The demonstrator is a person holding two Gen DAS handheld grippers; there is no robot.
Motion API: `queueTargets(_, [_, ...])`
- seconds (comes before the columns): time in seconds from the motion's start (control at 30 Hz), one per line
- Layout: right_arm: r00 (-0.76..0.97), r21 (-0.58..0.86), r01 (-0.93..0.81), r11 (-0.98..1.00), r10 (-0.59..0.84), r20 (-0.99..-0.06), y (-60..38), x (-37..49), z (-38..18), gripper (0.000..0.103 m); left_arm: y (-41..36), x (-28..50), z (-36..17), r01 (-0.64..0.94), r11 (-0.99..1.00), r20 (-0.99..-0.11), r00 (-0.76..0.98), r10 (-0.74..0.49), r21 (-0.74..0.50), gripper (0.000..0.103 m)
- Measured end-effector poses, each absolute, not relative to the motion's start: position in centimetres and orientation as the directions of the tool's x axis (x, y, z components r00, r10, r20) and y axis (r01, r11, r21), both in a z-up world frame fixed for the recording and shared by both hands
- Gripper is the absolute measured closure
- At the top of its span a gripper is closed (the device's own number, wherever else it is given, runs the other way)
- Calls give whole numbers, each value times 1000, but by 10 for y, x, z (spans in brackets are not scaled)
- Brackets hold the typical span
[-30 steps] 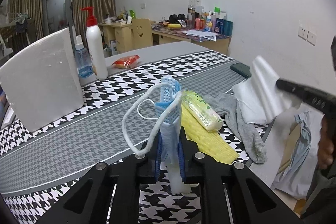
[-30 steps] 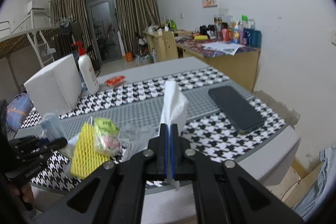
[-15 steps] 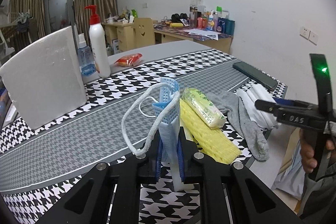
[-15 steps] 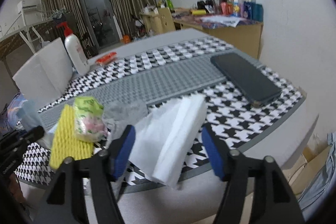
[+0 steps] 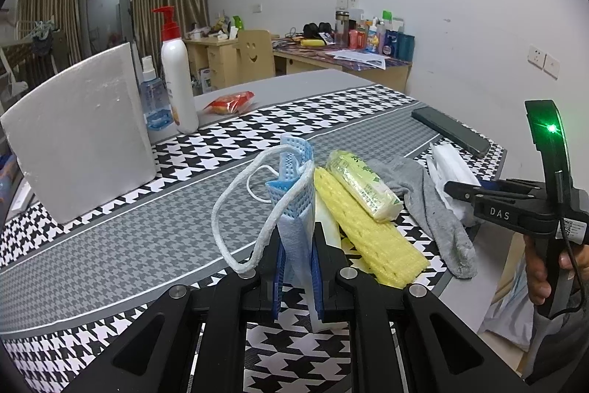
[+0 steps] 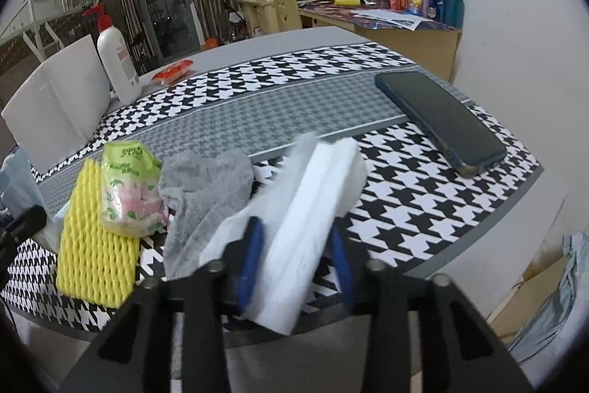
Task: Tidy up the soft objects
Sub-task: 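Lift the blue mask with the left tool while the right tool lifts the white cloth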
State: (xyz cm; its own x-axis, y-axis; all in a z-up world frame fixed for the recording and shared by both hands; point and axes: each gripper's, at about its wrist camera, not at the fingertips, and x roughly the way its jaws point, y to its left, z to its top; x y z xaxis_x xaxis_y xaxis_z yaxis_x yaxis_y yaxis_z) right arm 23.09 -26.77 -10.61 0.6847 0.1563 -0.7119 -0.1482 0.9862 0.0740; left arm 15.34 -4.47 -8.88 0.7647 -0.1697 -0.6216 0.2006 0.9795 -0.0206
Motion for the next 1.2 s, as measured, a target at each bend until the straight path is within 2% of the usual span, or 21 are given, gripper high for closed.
queueTargets(0.13, [679, 86, -145, 986, 162, -716, -270, 230, -106, 90, -42, 151, -87, 203, 979, -616, 769, -172, -21, 89])
queueTargets(0.2, [685, 99, -138, 985, 167, -709, -274, 229, -103, 93, -42, 150, -86, 206, 978, -614, 769, -178, -26, 89])
queueTargets(0.53, [722, 144, -165, 976, 218, -657, -276, 219, -80, 94, -35, 144, -71, 189, 982, -582, 797, -162, -15, 90])
queueTargets(1.2, [782, 135, -270, 953, 299, -547, -247, 194, -27, 94, -21, 122, -35, 163, 987, -502, 853, -140, 3, 90])
